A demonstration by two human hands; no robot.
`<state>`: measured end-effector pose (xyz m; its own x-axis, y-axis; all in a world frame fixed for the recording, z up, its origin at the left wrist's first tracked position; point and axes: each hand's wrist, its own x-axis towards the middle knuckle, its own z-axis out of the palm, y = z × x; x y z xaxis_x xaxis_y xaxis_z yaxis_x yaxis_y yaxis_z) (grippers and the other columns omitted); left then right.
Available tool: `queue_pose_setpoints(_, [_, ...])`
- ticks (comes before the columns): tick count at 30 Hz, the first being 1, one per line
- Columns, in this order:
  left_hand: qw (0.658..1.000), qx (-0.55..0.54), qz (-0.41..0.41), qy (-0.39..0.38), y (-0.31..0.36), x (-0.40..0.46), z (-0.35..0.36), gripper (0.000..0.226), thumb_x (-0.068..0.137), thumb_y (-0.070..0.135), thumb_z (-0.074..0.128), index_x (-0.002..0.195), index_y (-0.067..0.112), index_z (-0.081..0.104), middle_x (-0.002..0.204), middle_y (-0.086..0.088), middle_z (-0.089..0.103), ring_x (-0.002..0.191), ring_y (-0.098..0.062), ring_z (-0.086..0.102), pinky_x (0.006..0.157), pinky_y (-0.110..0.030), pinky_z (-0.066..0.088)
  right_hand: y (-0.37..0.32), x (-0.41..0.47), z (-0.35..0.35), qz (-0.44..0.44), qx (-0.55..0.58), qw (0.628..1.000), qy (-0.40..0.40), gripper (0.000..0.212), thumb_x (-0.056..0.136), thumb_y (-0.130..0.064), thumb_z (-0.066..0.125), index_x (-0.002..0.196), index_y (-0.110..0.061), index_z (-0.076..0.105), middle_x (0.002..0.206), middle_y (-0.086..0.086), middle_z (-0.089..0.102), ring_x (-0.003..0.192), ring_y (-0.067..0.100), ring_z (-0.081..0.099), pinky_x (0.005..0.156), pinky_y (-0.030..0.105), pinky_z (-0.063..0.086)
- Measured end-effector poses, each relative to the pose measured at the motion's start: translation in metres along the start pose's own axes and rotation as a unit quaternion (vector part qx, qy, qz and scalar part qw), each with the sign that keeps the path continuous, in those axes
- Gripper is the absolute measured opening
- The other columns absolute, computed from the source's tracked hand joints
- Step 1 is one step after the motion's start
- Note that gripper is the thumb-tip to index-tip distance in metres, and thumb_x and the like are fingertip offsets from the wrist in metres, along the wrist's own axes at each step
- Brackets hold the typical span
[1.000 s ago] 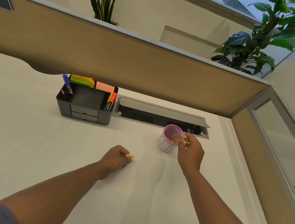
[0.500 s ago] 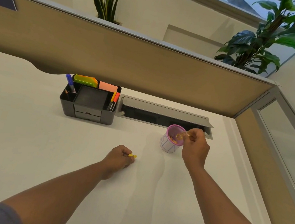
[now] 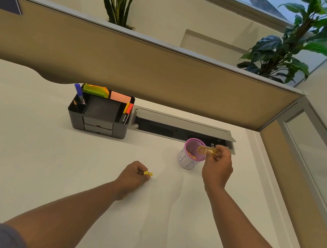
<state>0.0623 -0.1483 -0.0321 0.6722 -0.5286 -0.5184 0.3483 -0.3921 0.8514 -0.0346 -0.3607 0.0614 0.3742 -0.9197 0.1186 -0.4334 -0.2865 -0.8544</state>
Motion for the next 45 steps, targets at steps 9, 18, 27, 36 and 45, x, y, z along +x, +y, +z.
queue_pose_setpoints(9, [0.997,-0.020,0.058,0.037,0.029,-0.031,-0.001,0.015,0.088,0.010,0.074,0.100,0.016,0.067,0.103,-0.015,0.072,0.089,-0.025,0.066,0.092,-0.046,0.057,-0.009,-0.046,-0.011,0.087,0.088,0.992,-0.026,0.018,0.091,-0.007,0.070,0.098,-0.021,0.060,0.094,-0.003,0.065,0.090,0.021,0.065,0.066,0.024,0.050])
queue_pose_setpoints(18, [0.984,-0.132,0.103,0.062,0.055,-0.104,-0.037,0.027,0.096,0.003,0.065,0.122,0.005,0.069,0.113,-0.015,0.074,0.107,-0.029,0.071,0.096,-0.037,0.059,-0.028,-0.121,-0.019,0.112,0.188,0.961,-0.170,0.018,0.089,-0.007,0.073,0.101,-0.019,0.067,0.103,0.005,0.071,0.097,0.026,0.068,0.088,0.043,0.061])
queue_pose_setpoints(27, [0.984,-0.119,0.111,0.076,0.041,-0.161,-0.051,0.025,0.092,-0.003,0.068,0.109,0.014,0.076,0.117,-0.012,0.074,0.109,-0.032,0.071,0.101,-0.044,0.058,-0.033,-0.178,-0.027,0.142,0.259,0.919,-0.262,0.022,0.089,0.000,0.072,0.107,-0.011,0.067,0.108,0.014,0.073,0.100,0.030,0.073,0.089,0.037,0.060])
queue_pose_setpoints(36, [0.985,-0.114,0.117,0.061,0.034,-0.188,-0.055,0.021,0.091,-0.001,0.069,0.105,0.013,0.076,0.112,-0.014,0.076,0.107,-0.033,0.071,0.100,-0.042,0.058,-0.040,-0.195,-0.038,0.155,0.292,0.895,-0.300,0.021,0.091,0.000,0.069,0.110,-0.008,0.066,0.105,0.015,0.075,0.096,0.029,0.075,0.082,0.032,0.060])
queue_pose_setpoints(45, [0.985,-0.114,0.124,0.044,0.035,-0.201,-0.064,0.023,0.090,0.001,0.071,0.111,0.009,0.076,0.109,-0.014,0.078,0.107,-0.032,0.072,0.097,-0.039,0.059,-0.047,-0.203,-0.047,0.139,0.274,0.897,-0.318,0.017,0.090,-0.004,0.072,0.106,-0.009,0.072,0.102,0.013,0.076,0.096,0.030,0.074,0.078,0.029,0.060])
